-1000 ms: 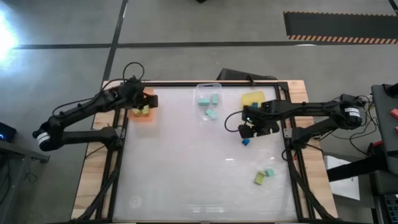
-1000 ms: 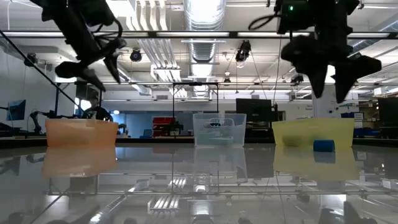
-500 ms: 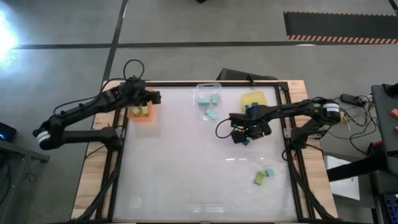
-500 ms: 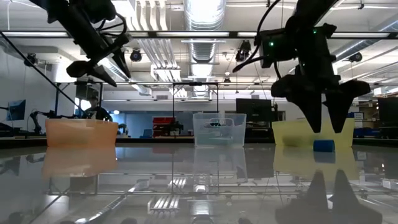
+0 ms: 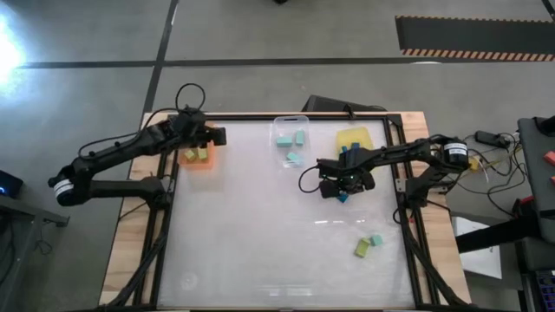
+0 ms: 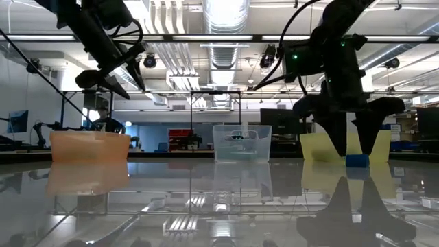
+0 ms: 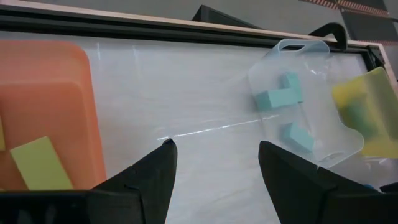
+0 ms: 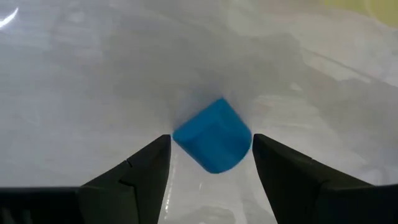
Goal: Sort & place blocks by color
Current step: Put the blue block into the yellow bin
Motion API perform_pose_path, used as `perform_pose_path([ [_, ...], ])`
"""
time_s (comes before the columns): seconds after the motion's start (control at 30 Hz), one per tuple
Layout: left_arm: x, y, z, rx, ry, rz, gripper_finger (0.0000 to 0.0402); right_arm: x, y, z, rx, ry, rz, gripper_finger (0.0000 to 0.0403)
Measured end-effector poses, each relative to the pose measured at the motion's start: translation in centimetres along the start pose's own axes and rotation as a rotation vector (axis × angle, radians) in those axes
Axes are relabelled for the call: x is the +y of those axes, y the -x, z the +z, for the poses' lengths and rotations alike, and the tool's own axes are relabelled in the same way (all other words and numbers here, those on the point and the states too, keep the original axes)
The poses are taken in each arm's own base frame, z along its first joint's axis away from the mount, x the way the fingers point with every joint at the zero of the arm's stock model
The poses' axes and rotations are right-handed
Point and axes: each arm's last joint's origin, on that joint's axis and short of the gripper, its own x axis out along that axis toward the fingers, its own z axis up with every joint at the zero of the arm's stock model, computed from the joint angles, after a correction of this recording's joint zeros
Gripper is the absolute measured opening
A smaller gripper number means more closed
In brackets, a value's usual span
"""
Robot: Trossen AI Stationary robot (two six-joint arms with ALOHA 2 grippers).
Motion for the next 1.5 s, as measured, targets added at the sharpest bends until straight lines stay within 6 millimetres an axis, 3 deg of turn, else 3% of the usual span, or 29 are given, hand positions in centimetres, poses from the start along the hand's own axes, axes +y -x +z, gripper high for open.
perform_pose_path([
  [0.3,0.0,0.0,0.0,0.003,-0.005,0.002,0.0210,-0.7,-1.5,-0.2,0.000,-0.047,0.003,0.0219],
  [0.8,0.0,0.0,0.0,0.002,-0.026,0.000,0.0210,-0.5,-1.5,-0.3,-0.004,0.005,0.032,0.0185],
  [1.23,-0.1,0.0,0.1,-0.004,-0.025,-0.006,0.0210,-0.1,0.6,-0.5,-0.035,0.092,0.104,0.0176],
  [1.5,-0.3,0.0,0.2,-0.020,-0.017,-0.023,0.0210,-0.8,1.8,-1.0,-0.030,-0.009,0.107,0.0154],
])
